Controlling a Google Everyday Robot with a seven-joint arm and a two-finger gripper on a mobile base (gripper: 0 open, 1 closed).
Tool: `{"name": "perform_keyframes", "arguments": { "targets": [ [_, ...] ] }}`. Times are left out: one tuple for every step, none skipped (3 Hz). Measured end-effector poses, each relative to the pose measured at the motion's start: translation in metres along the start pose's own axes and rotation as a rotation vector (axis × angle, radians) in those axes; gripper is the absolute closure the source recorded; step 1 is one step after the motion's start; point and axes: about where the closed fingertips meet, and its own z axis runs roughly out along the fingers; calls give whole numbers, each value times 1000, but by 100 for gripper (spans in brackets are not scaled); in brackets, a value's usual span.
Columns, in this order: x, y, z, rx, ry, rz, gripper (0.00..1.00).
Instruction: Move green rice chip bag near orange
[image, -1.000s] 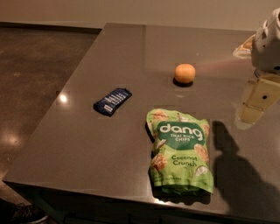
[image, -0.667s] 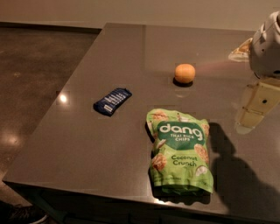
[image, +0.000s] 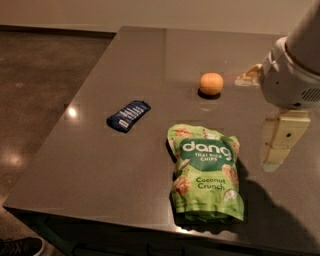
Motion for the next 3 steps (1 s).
{"name": "perform_keyframes", "arguments": {
  "targets": [
    [-14, 10, 19, -32, -12, -140, 0],
    [-26, 17, 32, -73, -44, -281, 0],
    [-46, 28, 38, -125, -93, -457, 0]
  ]
}}
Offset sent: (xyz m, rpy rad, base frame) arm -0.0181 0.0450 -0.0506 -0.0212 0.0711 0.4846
